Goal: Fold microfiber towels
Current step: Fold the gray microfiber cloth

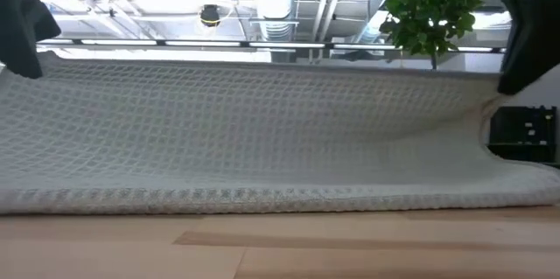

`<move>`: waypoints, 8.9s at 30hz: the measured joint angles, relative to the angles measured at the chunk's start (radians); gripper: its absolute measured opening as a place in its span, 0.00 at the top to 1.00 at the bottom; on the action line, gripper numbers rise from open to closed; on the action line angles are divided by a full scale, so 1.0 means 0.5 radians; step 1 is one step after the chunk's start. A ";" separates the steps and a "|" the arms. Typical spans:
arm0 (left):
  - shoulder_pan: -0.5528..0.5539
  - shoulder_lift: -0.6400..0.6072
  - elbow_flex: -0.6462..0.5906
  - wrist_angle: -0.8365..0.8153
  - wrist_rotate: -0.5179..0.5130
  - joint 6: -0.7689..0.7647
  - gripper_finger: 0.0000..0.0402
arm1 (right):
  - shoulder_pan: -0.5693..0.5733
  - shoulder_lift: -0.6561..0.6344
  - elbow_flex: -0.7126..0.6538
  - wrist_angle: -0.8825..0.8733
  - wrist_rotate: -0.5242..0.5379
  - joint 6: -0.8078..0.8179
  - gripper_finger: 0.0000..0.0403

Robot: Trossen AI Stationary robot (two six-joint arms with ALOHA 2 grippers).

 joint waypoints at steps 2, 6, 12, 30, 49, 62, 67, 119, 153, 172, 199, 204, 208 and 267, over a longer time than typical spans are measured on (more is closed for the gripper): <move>0.000 0.000 0.000 0.004 -0.031 0.011 1.00 | -0.004 0.000 -0.008 0.008 -0.025 0.001 0.94; 0.011 0.001 -0.002 -0.003 -0.073 0.039 1.00 | -0.023 0.000 -0.091 0.137 -0.081 0.008 0.95; 0.010 0.001 -0.002 0.003 -0.074 0.016 1.00 | -0.040 0.001 -0.109 0.141 -0.009 0.055 0.91; -0.004 0.368 -0.003 -0.065 0.031 -0.187 0.94 | -0.128 0.001 -0.114 0.245 0.006 -0.019 0.87; -0.114 0.394 0.116 -0.107 -0.151 -0.369 0.76 | -0.331 -0.018 -0.200 0.186 0.134 -0.311 0.49; 0.012 0.354 0.153 -0.123 -0.395 0.110 0.75 | -0.288 -0.395 -0.201 0.387 0.223 -0.312 0.36; 0.171 0.247 0.152 -0.070 -0.242 0.397 0.69 | -0.244 -0.401 -0.201 0.440 0.216 -0.326 0.36; 0.617 0.084 -0.579 0.903 0.457 1.232 0.59 | -0.183 -0.401 -0.201 0.477 0.127 -0.307 0.36; 0.435 0.081 -0.233 0.339 0.297 0.774 0.96 | -0.183 -0.401 -0.201 0.509 0.117 -0.309 0.36; 0.397 0.082 -0.368 0.497 0.386 0.792 0.69 | -0.132 -0.401 -0.201 0.509 0.108 -0.291 0.36; 0.259 0.082 -0.149 0.157 0.211 0.442 1.00 | -0.132 -0.401 -0.201 0.510 0.106 -0.287 0.36; 0.135 0.082 -0.216 0.005 0.110 0.133 1.00 | -0.132 -0.401 -0.201 0.510 0.106 -0.289 0.36; 0.114 0.083 -0.283 0.021 0.099 0.036 1.00 | -0.133 -0.401 -0.201 0.510 0.106 -0.289 0.36; -0.079 0.703 -0.280 0.728 -0.460 -0.368 0.82 | -0.411 0.076 -0.222 1.099 0.765 -0.412 0.36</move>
